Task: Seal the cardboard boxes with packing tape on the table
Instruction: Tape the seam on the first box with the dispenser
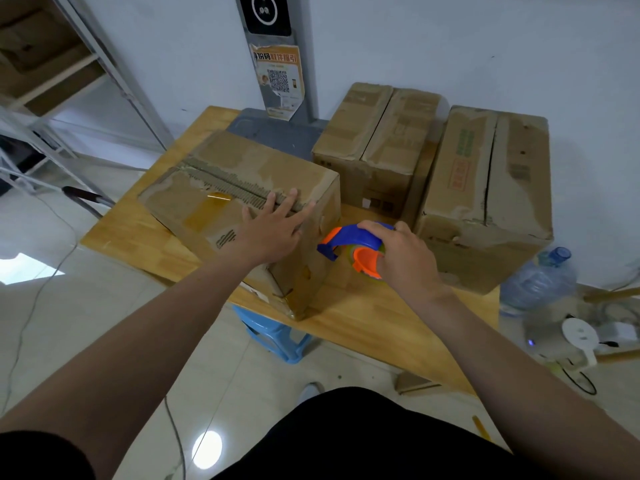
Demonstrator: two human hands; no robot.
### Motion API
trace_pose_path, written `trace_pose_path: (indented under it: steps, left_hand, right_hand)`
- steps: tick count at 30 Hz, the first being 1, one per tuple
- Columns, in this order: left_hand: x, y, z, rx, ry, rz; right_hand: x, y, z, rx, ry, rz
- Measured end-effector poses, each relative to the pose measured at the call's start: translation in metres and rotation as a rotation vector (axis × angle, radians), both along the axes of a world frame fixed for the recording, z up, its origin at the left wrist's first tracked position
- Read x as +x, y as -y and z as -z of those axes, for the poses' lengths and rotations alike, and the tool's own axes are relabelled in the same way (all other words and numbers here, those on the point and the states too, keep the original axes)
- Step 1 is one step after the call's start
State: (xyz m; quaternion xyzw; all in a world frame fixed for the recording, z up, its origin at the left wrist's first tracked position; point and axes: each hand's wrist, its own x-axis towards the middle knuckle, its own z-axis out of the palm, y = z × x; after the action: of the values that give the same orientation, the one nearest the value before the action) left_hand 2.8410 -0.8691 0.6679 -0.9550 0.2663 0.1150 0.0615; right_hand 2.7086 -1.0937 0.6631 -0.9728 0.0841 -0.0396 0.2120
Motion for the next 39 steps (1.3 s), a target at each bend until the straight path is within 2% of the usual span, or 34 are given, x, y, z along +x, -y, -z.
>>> trace_pose_path:
  steps: [11, 16, 21, 24, 28, 35, 39]
  left_hand:
    - [-0.007, 0.011, -0.007, 0.011, -0.049, -0.058]
    - [-0.011, 0.011, -0.022, -0.019, -0.14, -0.114]
    - [-0.013, 0.017, -0.021, -0.023, -0.117, -0.143]
    - [-0.012, 0.018, -0.015, -0.035, -0.104, -0.171]
    - [-0.012, 0.019, -0.011, -0.027, -0.08, -0.179]
    - [-0.011, 0.018, -0.011, -0.048, -0.097, -0.187]
    - [-0.009, 0.018, -0.007, -0.046, -0.056, -0.173]
  right_hand:
    - [-0.002, 0.007, -0.001, 0.036, -0.046, 0.029]
    - [-0.005, 0.022, 0.02, -0.124, -0.229, 0.052]
    - [-0.033, 0.064, 0.059, -0.01, -0.441, 0.111]
    - [-0.033, 0.074, 0.07, 0.176, -0.473, 0.112]
    - [-0.027, 0.082, 0.093, 0.429, -0.572, 0.231]
    - [-0.018, 0.09, 0.14, 0.529, -0.716, 0.339]
    - [-0.012, 0.088, 0.152, 0.53, -0.771, 0.317]
